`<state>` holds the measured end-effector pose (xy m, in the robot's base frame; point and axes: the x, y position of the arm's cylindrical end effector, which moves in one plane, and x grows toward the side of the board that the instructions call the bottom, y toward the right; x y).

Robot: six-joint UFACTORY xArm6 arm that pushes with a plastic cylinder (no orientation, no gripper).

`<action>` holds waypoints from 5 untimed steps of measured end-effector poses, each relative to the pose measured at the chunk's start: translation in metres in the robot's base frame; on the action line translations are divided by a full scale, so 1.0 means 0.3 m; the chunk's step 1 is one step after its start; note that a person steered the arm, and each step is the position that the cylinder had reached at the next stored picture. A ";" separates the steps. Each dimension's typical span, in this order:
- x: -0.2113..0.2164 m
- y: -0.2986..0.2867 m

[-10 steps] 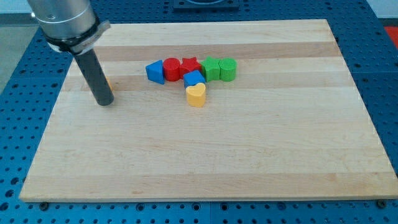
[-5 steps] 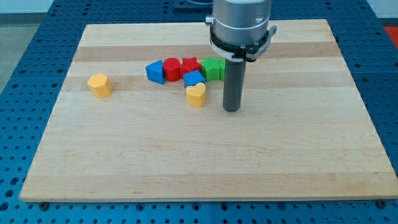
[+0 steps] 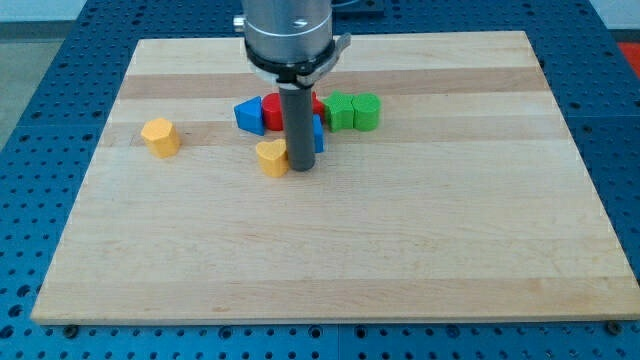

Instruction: Move the heart to the right of the hexagon

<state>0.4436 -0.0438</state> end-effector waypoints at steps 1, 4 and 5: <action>0.014 -0.063; -0.104 -0.204; -0.104 -0.288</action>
